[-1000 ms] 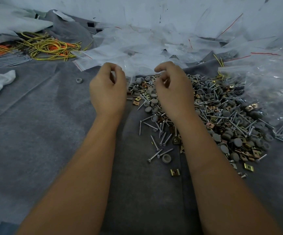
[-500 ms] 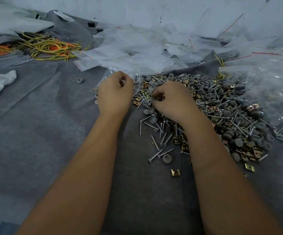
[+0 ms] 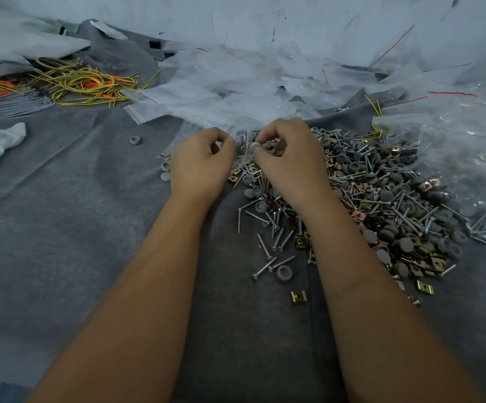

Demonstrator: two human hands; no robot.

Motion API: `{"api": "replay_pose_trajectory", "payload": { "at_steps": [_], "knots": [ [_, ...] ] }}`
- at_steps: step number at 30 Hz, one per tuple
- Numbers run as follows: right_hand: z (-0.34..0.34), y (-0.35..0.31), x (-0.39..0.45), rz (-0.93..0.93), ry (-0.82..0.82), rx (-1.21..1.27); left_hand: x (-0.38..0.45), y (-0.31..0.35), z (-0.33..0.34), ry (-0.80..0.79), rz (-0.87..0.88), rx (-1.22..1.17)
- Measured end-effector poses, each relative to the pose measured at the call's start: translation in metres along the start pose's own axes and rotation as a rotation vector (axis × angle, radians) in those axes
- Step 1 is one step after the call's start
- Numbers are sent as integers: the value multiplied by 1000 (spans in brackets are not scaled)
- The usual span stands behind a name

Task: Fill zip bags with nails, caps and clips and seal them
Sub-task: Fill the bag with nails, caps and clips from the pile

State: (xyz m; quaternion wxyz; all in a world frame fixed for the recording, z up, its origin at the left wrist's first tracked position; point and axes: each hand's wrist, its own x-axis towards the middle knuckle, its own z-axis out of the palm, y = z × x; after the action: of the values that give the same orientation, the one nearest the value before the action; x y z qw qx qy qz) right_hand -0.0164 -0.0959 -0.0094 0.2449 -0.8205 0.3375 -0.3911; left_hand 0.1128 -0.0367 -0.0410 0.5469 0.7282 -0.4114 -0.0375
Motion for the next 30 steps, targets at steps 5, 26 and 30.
{"api": "replay_pose_trajectory", "payload": {
  "at_steps": [5,26,30],
  "knots": [
    [11,0,-4,-65,9,30,-4,2,1,-8,66,-66],
    [14,-7,-6,-217,-69,-498,-8,9,0,115,314,68],
    [15,-4,-7,-207,-96,-476,-8,9,0,-2,290,78]
  ]
}}
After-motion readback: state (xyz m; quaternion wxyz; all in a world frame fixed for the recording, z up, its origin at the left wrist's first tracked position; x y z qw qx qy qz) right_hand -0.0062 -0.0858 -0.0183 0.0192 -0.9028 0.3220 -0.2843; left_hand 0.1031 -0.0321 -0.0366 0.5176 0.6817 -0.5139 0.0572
